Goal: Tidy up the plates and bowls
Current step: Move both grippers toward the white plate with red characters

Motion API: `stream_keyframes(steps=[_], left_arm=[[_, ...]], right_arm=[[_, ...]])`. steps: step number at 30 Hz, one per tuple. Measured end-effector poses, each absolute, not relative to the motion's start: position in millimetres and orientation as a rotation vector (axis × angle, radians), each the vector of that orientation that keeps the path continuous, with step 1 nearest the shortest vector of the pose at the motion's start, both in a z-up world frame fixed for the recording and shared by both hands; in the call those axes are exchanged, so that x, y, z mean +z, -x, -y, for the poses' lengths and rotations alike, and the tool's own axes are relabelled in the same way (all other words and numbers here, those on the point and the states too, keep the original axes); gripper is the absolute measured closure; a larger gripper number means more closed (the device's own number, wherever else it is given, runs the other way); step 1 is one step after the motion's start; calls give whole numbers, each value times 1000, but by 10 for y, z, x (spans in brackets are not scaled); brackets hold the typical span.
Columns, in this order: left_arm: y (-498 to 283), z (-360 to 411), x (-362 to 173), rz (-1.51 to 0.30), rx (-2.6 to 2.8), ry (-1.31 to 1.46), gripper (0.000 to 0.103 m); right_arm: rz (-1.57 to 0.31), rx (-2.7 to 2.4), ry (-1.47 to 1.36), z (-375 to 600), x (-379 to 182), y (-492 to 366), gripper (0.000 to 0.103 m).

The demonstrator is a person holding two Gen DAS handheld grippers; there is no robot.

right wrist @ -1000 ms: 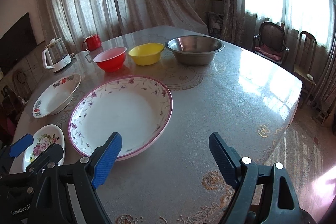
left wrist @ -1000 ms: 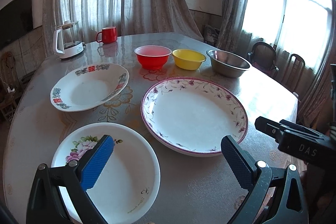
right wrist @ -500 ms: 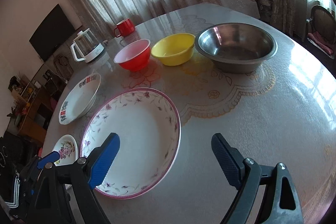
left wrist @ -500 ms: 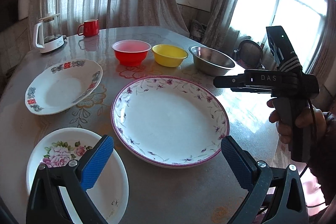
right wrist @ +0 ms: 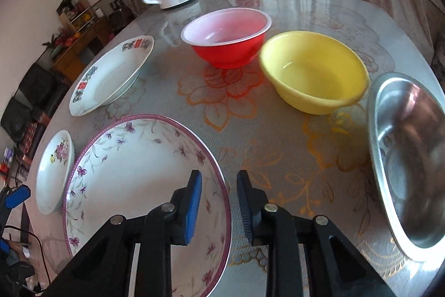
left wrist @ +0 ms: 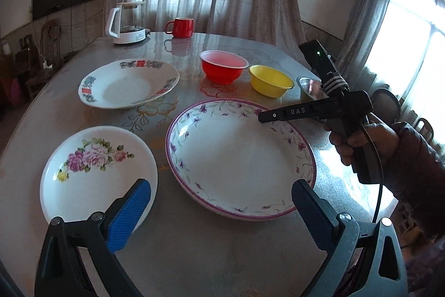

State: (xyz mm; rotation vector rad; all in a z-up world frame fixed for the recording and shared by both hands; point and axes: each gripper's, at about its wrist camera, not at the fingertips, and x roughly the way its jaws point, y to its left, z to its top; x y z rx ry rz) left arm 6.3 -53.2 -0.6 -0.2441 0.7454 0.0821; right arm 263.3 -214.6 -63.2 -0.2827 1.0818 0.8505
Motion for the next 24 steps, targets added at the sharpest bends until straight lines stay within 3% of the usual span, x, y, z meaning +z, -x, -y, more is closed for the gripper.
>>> stream_keyframes(steps=[2, 6, 8, 13, 24], left_arm=[[-33, 593, -63, -773, 102, 258, 12], [-54, 673, -171, -819, 143, 290, 43], [-88, 684, -225, -838, 165, 315, 45], [-166, 619, -309, -852, 179, 396, 61], [-310, 520, -394, -880, 250, 368, 69]], right_arm=[[-1075, 893, 324, 2057, -667, -2637, 81], [-1042, 947, 377, 2003, -672, -2661, 80], [-1036, 971, 399, 2011, -663, -2660, 80], [-1054, 1027, 393, 1958, -691, -2719, 79], [-1046, 1053, 418, 1971, -677, -2686, 82]])
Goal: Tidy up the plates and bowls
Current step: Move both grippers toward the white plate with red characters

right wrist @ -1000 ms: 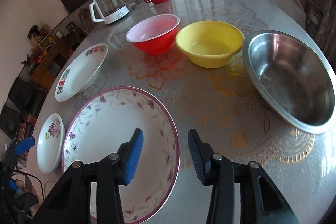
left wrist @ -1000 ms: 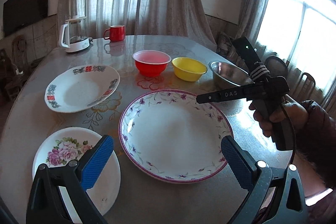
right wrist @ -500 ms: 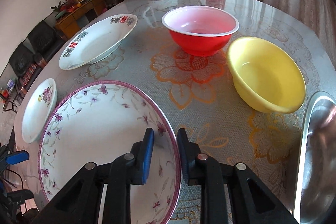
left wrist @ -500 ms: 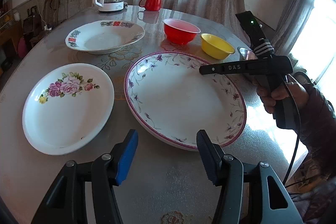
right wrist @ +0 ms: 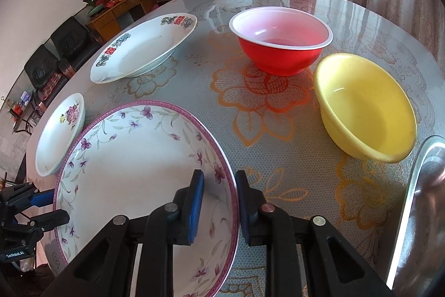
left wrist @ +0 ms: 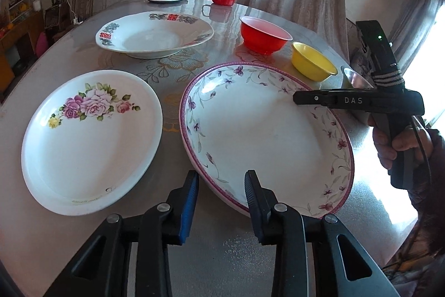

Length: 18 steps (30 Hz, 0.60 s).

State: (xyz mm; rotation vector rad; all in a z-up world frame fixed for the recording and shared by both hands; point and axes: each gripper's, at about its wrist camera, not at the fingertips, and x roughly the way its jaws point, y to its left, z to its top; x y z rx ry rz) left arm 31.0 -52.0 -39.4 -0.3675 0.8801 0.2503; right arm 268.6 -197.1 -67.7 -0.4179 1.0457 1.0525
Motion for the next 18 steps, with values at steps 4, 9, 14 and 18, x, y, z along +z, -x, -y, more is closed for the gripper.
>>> stream_keyframes(steps=[4, 9, 14, 18], left_arm=[[-327, 556, -380, -898, 244, 332, 73], [-264, 673, -358, -920, 182, 285, 73], [-240, 684, -365, -913, 186, 298, 74], [-225, 707, -364, -897, 205, 279, 76]], right_arm=[[-1074, 1042, 377, 2113, -691, -2653, 86], [-1095, 1011, 346, 2390, -685, -2559, 86], [-1087, 1010, 303, 2564, -708, -2466, 87], [-1050, 985, 330, 2562, -693, -2398, 86]])
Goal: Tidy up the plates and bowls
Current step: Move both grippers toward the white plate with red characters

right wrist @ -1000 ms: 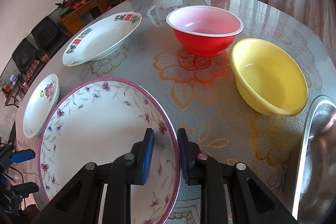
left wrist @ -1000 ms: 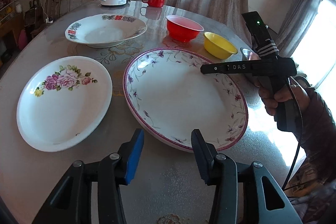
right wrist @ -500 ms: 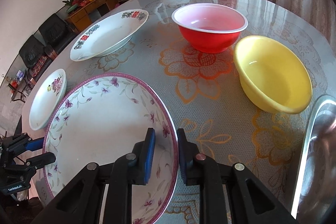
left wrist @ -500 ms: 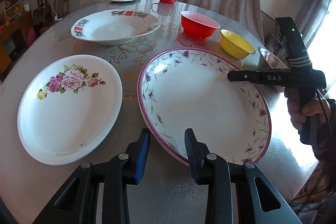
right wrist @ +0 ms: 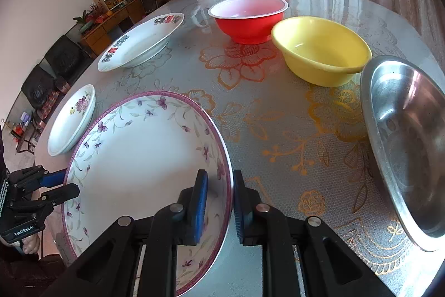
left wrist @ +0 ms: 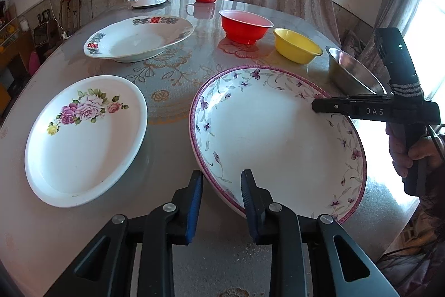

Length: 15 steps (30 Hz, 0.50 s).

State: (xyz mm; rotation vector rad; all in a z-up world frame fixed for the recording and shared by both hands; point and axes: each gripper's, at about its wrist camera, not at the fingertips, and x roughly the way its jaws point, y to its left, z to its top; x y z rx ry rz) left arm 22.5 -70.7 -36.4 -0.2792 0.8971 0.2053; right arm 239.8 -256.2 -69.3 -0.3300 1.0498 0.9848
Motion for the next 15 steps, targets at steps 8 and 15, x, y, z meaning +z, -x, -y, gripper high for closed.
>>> stream_keyframes(steps=[8, 15], left_arm=[[-124, 715, -314, -852, 243, 290, 82], [-131, 781, -321, -860, 276, 267, 74]], right_arm=[[-1077, 946, 387, 2500, -668, -2352, 84], [-1093, 913, 401, 2466, -673, -2328, 81]])
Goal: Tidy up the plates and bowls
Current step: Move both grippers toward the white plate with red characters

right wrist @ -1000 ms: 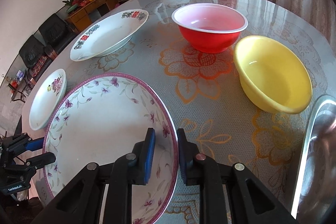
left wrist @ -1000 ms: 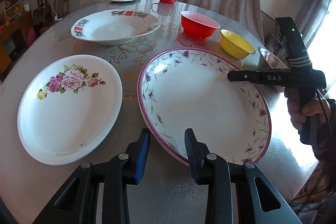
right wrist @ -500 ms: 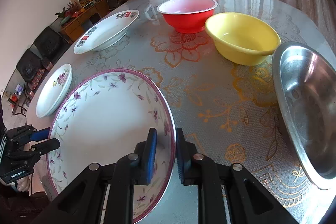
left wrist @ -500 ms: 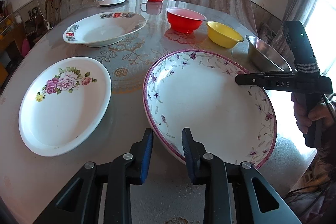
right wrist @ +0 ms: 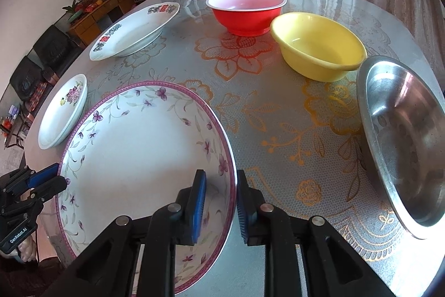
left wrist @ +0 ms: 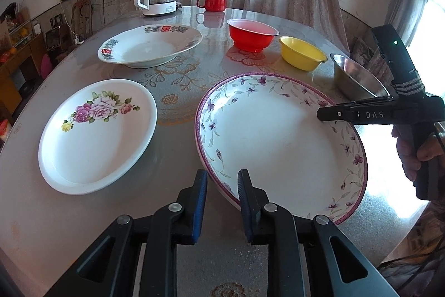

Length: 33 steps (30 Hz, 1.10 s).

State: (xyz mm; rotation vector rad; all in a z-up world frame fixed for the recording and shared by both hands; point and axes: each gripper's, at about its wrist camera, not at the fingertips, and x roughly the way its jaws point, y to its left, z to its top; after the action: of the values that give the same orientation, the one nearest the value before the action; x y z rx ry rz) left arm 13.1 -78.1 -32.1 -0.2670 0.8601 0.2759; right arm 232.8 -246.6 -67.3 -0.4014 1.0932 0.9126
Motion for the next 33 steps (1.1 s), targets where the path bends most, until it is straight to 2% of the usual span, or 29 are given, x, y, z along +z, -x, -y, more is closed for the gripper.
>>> stream_keyframes(steps=[1, 4, 5, 7, 11, 15, 20, 23, 25, 33], left_arm=[[-117, 763, -327, -862, 283, 275, 65], [-91, 686, -353, -860, 279, 324, 60], [-100, 675, -364, -863, 268, 335, 61], [-131, 702, -387, -862, 229, 342, 74], [-183, 739, -396, -867, 242, 321, 75], [-233, 742, -388, -878, 270, 294, 77], [-255, 715, -334, -885, 317, 259, 82], [-193, 617, -274, -873, 330, 297, 81], [-149, 537, -219, -854, 346, 319, 81], [-177, 94, 13, -806, 411, 347, 81]], right_arm=[[-1099, 909, 400, 2470, -672, -2329, 81], [-1135, 910, 370, 2532, -657, -2330, 80], [-1135, 910, 359, 2566, -651, -2327, 79], [-1141, 904, 346, 2620, -652, -2316, 75], [-1139, 907, 320, 2694, -672, -2268, 75], [-1078, 878, 371, 2651, -669, -2159, 82], [-1057, 862, 400, 2627, -639, -2158, 83], [-1033, 866, 405, 2642, -544, -2171, 80], [-1009, 839, 396, 2654, -453, -2210, 72], [-977, 936, 299, 2345, -243, -2240, 71]])
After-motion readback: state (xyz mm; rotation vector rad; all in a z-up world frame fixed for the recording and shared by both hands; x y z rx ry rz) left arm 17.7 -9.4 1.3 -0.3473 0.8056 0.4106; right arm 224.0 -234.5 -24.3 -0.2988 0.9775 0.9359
